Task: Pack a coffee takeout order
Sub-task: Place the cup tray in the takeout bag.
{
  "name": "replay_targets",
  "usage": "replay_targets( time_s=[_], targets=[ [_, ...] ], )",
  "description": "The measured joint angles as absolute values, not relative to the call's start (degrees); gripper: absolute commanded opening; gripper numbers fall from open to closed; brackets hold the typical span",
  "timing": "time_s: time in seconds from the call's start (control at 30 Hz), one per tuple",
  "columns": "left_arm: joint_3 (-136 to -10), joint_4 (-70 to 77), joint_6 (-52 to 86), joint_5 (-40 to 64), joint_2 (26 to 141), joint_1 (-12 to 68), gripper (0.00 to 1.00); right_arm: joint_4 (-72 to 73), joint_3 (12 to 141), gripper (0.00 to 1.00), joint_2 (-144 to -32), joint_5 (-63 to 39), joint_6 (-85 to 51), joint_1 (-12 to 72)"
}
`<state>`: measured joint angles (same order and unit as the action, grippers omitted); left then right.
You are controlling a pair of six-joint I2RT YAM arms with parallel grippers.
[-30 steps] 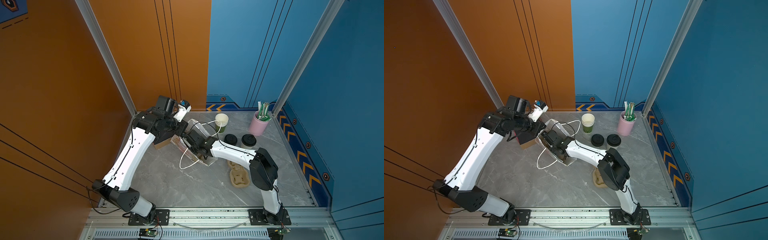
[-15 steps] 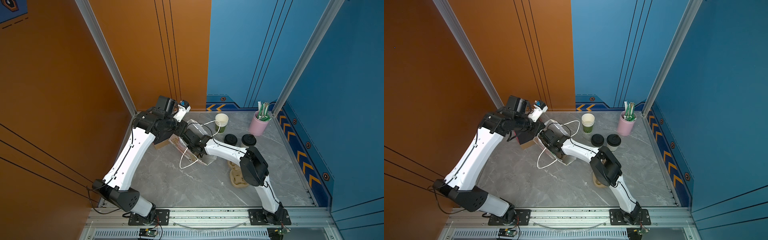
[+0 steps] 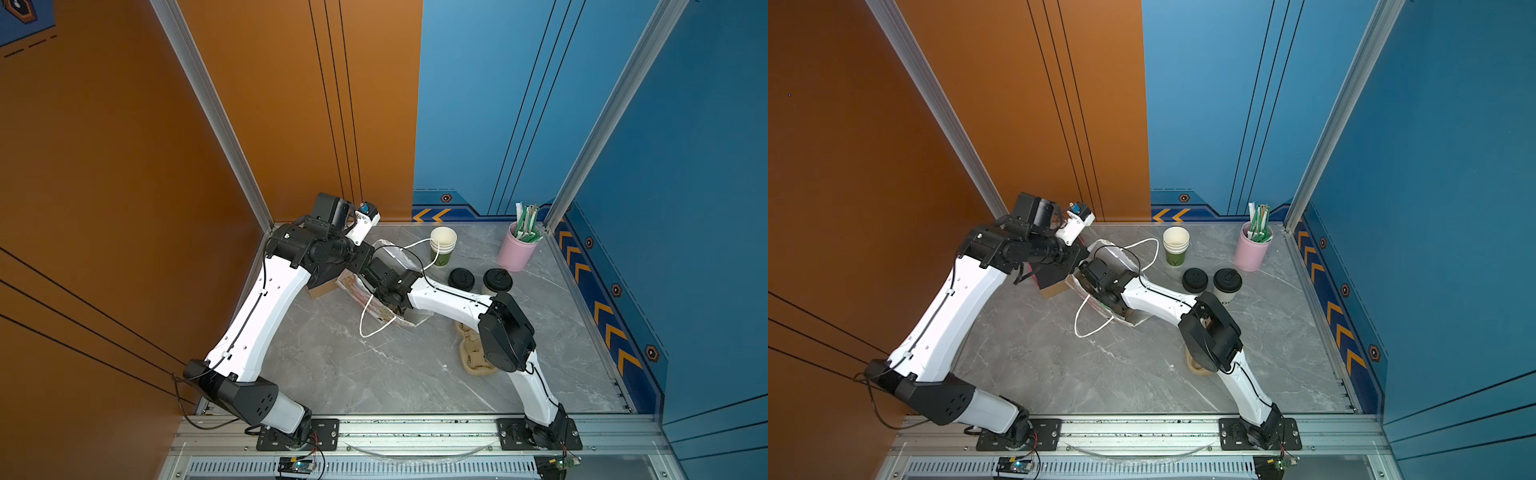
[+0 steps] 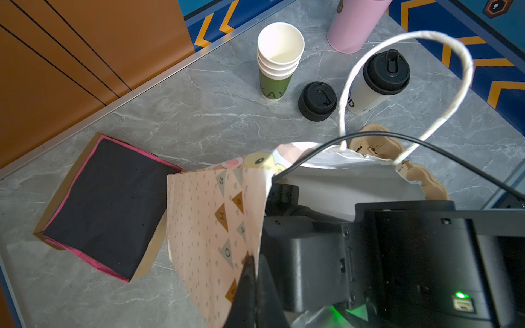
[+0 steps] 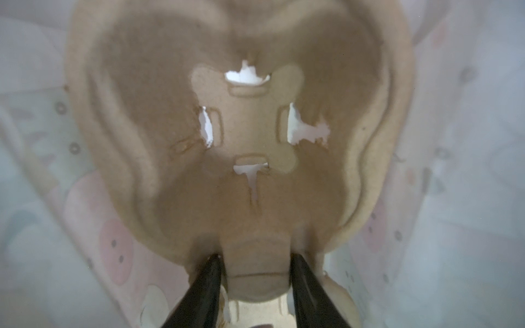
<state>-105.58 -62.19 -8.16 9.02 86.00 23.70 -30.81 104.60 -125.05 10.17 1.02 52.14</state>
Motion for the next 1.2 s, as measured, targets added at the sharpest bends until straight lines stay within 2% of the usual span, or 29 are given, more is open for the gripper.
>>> replay_targets(
  time_s=[0.2,0.77,1.2],
  targets=[
    [-104.99,-61.82,-8.16,8.97,85.36,23.7,0.0,-32.64,102.85,0.55,-121.14,10.68,1.19,52.64],
    [-102.69,-60.31,-8.16,6.85,83.57,23.7,0.0,-35.18,95.39,0.74,-105.43,13.8,1.23,55.07],
    [-98.87,-58.39,-8.19,6.42,81.08,23.7,0.0,-28.99,84.86,0.84,-86.91,14.0,-0.08,58.24]
  ],
)
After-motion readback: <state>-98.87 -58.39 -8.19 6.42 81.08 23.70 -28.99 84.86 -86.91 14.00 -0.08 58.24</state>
